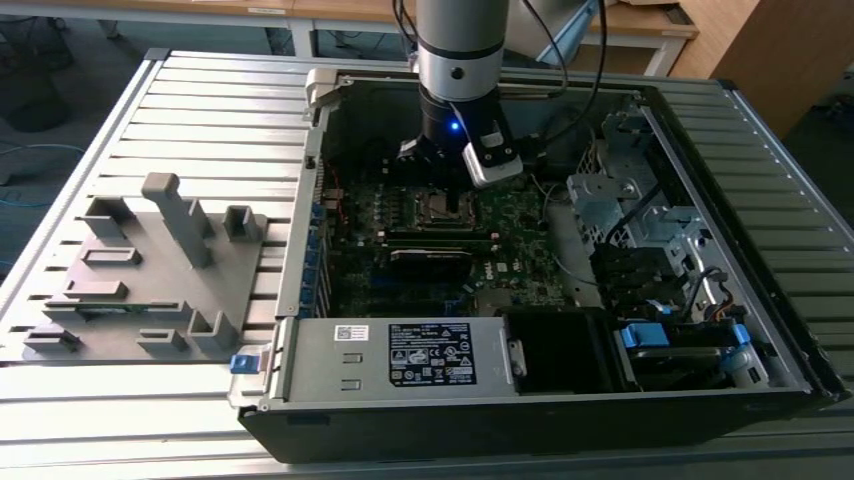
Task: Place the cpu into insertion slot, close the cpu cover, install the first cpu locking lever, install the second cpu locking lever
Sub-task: 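Install the second cpu locking lever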
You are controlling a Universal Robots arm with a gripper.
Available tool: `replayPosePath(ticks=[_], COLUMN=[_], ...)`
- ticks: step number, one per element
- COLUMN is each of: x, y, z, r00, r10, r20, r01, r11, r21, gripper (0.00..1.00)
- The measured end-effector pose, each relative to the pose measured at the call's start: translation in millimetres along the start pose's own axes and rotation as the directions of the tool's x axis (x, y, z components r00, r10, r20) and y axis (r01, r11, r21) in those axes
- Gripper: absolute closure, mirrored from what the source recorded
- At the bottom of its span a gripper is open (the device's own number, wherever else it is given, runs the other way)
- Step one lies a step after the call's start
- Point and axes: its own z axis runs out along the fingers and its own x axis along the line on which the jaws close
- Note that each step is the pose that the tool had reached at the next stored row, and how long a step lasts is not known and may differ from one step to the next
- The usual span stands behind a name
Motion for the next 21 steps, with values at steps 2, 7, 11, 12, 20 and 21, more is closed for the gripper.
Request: replayPosePath(ticks=[2, 7, 11, 12, 20, 21], x=[0.0, 0.0, 0.1, 0.1, 0.1, 0.1], y=[0.0, 0.0, 0.0, 0.0, 0.0, 0.0], z=[0.0, 0.0, 0.9, 0.9, 1.5, 1.7], r00=[1.0, 1.0, 0.9996, 0.9995, 0.9985, 0.9977], r10=[-0.007, -0.007, -0.007, -0.007, -0.043, -0.06], r20=[-0.0002, -0.0002, -0.0267, -0.0313, -0.0321, -0.0325], r01=[0.007, 0.007, 0.007, 0.007, 0.043, 0.06], r11=[1.0, 1.0, 1.0, 1.0, 0.9991, 0.9982], r21=[-0.0006, -0.0004, 0.004, 0.0049, 0.0018, 0.0004], gripper=[0.9, 0.9, 0.9, 0.9, 0.9, 0.9])
